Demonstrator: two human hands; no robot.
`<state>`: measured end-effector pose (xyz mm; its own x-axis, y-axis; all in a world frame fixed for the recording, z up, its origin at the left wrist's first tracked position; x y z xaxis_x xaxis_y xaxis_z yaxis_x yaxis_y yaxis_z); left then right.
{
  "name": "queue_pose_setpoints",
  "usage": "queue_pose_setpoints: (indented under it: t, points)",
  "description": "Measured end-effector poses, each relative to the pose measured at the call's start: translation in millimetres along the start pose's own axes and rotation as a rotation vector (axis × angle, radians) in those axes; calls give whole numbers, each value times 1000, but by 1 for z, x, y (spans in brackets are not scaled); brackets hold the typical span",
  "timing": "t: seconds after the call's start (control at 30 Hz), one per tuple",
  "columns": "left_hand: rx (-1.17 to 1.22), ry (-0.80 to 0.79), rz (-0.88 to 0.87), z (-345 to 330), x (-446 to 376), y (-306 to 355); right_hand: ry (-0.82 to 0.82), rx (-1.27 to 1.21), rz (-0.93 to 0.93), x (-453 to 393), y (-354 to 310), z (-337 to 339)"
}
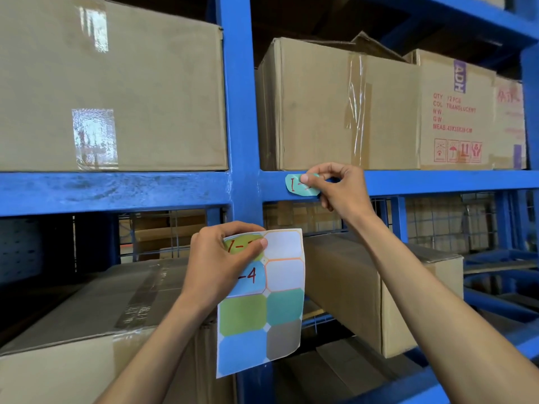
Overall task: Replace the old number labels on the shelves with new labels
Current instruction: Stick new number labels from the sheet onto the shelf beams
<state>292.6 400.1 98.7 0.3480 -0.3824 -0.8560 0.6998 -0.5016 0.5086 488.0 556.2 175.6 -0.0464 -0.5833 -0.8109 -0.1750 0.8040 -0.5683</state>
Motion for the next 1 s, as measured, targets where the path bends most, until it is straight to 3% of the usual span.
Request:
queue_pose_setpoints:
  t: [1.0]
  points:
    - [47,-3,-29,-7,-2,-2,93,66,57,-3,3,1]
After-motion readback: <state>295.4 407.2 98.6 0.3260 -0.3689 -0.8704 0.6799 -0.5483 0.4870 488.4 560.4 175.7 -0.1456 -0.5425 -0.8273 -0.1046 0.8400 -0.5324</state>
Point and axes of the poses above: each hand's wrist, its own x-axis away from the middle knuckle, its own z-axis out of the back of the hand, y = z × x, the point moved 8 cm from there along -x, towards the middle knuckle, and after that the axes turned 8 degrees about y, right-handed, at the moved point
